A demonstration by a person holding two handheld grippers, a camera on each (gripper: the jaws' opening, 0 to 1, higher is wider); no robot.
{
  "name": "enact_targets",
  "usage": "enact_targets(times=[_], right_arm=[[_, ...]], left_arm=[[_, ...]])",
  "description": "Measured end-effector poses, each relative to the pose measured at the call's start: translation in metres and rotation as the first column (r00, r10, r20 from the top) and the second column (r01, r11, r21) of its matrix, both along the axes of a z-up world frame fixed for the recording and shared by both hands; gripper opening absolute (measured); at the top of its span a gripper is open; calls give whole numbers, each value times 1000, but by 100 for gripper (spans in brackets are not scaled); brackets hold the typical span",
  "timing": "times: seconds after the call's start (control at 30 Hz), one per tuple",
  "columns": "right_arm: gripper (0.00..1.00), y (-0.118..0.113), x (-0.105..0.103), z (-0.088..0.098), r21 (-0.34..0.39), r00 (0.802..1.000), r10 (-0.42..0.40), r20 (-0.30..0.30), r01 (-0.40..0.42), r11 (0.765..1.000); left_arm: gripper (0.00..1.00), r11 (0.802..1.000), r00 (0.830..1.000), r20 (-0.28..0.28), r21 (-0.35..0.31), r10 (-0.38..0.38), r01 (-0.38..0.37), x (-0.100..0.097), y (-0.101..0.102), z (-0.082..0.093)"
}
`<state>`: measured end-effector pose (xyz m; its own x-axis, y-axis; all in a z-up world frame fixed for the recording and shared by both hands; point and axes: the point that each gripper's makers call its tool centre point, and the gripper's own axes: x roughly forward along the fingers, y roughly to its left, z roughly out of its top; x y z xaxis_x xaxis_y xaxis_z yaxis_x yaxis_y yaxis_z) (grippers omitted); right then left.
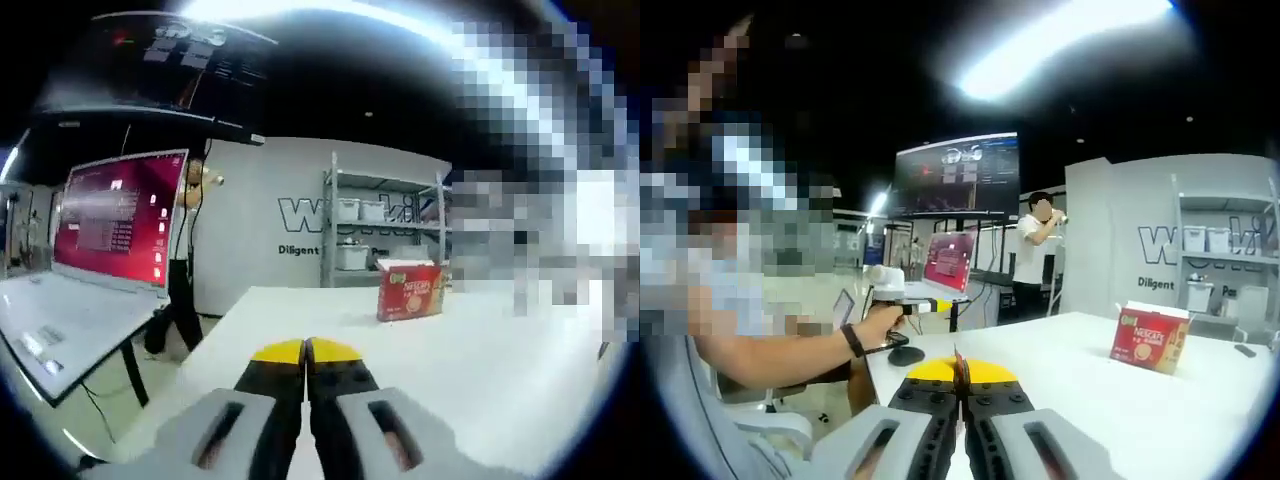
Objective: Tear open the coffee pouch, take out the coffee, and pour the coffee from the pouch into the cup
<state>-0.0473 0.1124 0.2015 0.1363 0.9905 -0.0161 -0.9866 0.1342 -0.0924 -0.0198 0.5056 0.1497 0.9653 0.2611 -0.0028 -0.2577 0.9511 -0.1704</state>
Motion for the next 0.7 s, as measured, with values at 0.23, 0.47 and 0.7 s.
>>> enact_targets(times=[0.23,0.47,0.7], right_arm=[[1,-2,2,1,3,1000,-3,-4,3,1000],[1,-4,8,0,1,1000,-4,-3,4,1000],[1,-7,32,4,-16,1000,24,9,-24,1000]], left_arm=[[1,998,997,35,19,65,-66,-7,21,4],[3,999,1000,8,52,-10,10,4,12,-3],[42,987,993,6,114,-114,113,19,-5,-2]])
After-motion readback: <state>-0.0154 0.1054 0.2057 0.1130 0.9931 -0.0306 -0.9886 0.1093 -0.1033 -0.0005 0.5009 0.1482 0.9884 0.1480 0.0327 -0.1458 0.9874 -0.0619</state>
